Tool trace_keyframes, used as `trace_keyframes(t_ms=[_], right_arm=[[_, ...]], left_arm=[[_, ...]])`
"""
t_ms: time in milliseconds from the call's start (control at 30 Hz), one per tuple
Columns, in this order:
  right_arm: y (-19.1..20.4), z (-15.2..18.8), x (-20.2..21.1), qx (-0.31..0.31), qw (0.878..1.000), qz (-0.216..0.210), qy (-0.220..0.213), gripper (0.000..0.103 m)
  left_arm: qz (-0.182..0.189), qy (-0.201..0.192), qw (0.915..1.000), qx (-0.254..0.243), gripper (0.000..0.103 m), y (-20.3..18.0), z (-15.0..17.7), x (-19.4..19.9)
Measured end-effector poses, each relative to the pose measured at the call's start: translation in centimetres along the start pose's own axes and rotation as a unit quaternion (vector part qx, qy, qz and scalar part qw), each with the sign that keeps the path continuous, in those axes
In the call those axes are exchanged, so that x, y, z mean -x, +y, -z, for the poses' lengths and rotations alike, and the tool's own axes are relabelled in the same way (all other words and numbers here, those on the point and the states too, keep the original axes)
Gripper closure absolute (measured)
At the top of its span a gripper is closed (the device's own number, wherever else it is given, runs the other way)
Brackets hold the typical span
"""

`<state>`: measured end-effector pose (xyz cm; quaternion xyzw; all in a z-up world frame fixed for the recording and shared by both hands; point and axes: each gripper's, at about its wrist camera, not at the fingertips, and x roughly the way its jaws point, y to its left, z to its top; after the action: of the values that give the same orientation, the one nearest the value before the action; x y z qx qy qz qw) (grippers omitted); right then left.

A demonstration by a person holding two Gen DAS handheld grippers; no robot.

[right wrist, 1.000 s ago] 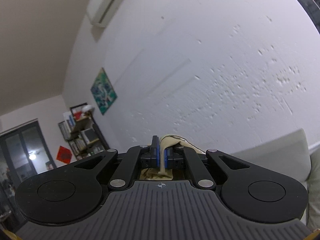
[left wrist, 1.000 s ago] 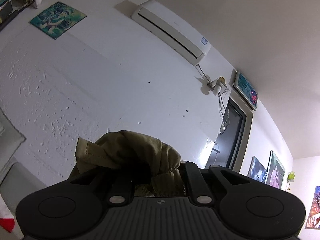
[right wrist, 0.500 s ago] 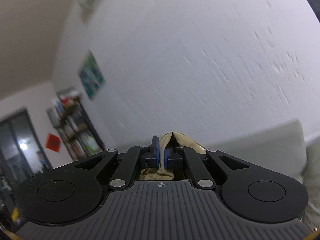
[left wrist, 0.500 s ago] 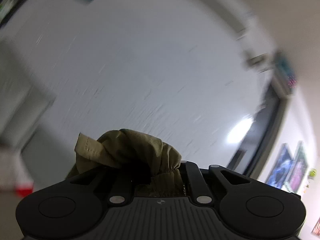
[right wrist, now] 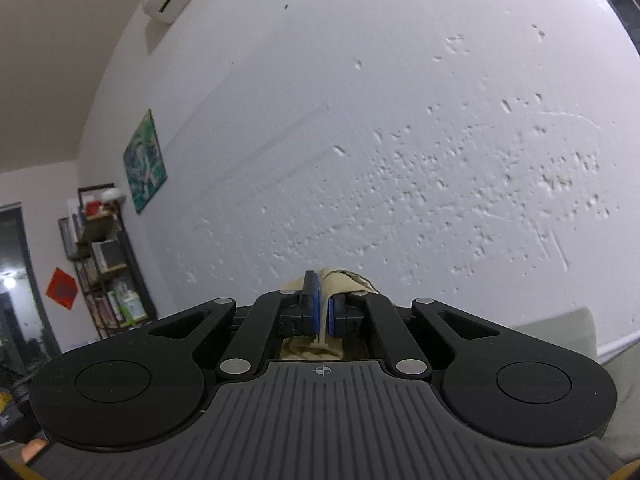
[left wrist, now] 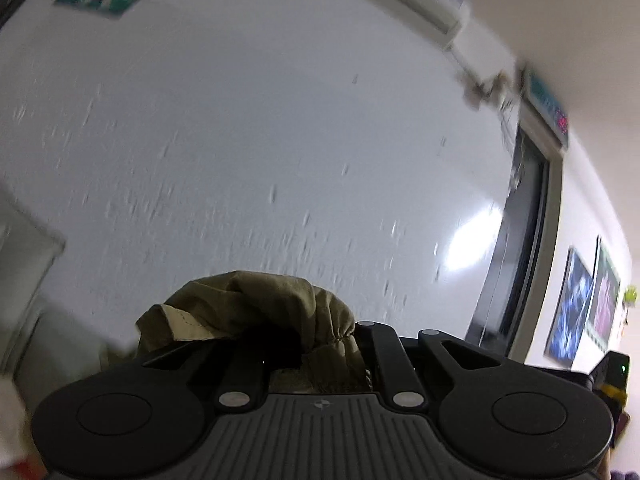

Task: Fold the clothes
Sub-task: 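Lower the trousers flat onto the sofa and open both grippers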

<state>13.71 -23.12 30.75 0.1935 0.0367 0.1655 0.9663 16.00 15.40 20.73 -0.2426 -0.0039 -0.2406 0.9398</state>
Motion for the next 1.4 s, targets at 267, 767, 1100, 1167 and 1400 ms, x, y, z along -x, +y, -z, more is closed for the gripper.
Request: trace_keyframes(t_ms=[267, 767, 1100, 1167, 1400], right_arm=[[-11.2, 18.0, -1.8, -0.159, 0.956, 0.097, 0.227, 0.099], [-17.2, 39.1, 0.8, -0.268, 0.847, 0.242, 0.391, 0.099], [-13.7, 36.8, 4.4, -0.242, 0.846, 0.22, 0.42, 0.099], [-13.3, 37.3, 4.4, -0.222, 0.838, 0.225, 0.445, 0.086], [-6.5, 37.0, 7.3, -0.079, 0.859, 0.213, 0.46, 0.033]], left_arm=[[-0.149, 0.294, 0.9175, 0.222, 0.093, 12.3, 20.7, 0.3], [-0.247, 0.39, 0.8436, 0.273, 0.093, 14.6, 28.2, 5.4], [-0.288, 0.43, 0.8259, 0.224, 0.084, 12.1, 27.4, 9.2], [-0.303, 0.422, 0.836, 0.176, 0.08, 10.2, 27.0, 9.7], [-0.303, 0.424, 0.8534, 0.0, 0.065, 2.4, 26.4, 11.4]])
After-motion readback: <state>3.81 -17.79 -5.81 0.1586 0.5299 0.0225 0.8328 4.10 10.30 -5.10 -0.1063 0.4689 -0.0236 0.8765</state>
